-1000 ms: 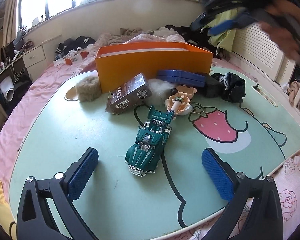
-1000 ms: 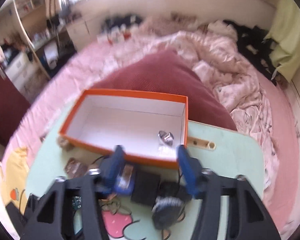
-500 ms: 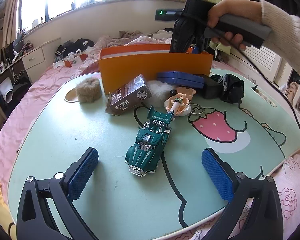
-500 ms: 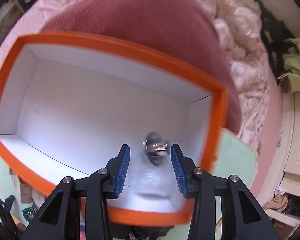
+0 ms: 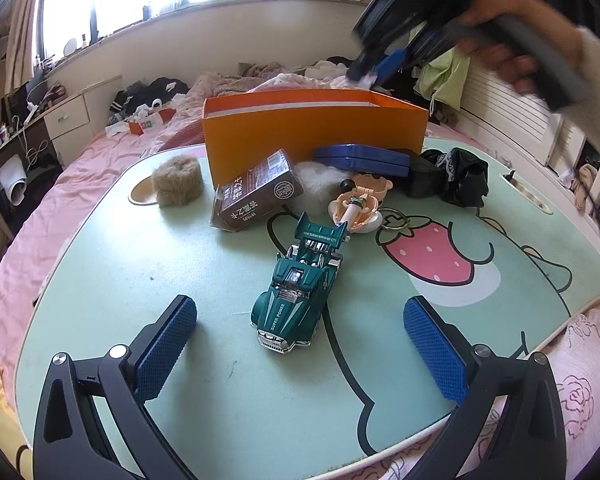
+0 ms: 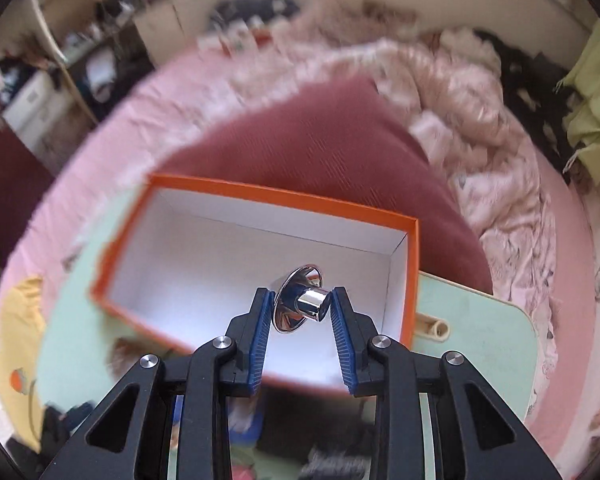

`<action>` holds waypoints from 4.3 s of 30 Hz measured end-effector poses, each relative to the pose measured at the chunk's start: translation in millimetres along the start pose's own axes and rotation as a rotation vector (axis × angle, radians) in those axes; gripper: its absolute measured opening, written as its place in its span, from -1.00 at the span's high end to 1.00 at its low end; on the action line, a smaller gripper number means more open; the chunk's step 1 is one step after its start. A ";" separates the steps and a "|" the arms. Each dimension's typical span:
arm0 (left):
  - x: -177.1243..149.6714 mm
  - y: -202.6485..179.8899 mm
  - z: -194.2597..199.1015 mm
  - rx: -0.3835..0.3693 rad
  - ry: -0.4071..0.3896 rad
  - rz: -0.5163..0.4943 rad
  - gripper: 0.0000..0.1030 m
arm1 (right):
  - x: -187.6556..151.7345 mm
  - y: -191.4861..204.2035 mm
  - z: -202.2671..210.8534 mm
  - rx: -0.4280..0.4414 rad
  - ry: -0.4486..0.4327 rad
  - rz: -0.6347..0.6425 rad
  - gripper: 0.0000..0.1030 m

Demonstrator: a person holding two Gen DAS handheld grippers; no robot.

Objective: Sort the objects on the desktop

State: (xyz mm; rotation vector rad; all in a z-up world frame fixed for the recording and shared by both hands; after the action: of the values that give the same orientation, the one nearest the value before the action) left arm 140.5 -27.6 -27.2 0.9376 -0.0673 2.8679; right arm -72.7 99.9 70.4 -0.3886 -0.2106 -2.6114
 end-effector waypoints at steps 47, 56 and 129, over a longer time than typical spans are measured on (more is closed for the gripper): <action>14.3 6.3 0.6 -0.063 0.120 0.024 -0.99 | -189.3 24.7 -42.2 -0.068 -0.087 -0.080 -1.00; 121.1 37.9 18.4 0.044 0.125 0.166 -0.99 | -189.5 25.4 -42.2 -0.067 -0.090 -0.079 -1.00; -4.8 5.4 5.9 0.011 -0.011 0.004 -0.99 | -183.0 21.5 -44.0 -0.063 -0.105 -0.065 -1.00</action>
State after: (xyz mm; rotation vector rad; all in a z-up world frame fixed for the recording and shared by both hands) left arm 147.1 -33.9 -25.3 0.9561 -0.0538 2.8697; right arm 81.3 153.1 -26.2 -0.5505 -0.1798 -2.6687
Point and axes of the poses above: each gripper's, at about its wrist camera, not at the fingertips, and z roughly against the way its jaws point, y to its left, x to its top, the point moved 4 cm from there along -z, roughly the way its jaws point, and after that the axes turned 11 degrees about y, right-handed, at the moved point
